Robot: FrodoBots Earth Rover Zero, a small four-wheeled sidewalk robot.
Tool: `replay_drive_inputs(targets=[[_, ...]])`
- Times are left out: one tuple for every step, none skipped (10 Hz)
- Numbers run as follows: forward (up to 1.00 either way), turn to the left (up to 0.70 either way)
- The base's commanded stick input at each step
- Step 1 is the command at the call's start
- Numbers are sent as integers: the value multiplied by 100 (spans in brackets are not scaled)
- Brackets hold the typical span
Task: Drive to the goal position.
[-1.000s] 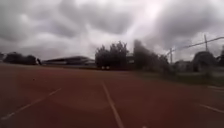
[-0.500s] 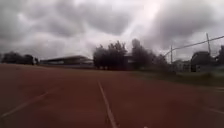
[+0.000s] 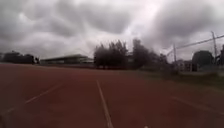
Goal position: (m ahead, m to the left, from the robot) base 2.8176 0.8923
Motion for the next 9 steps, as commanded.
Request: replay_drive_inputs(targets=[[70,0],[70,0],[70,0],[70,0],[70,0],[70,0],[70,0],[70,0],[70,0]])
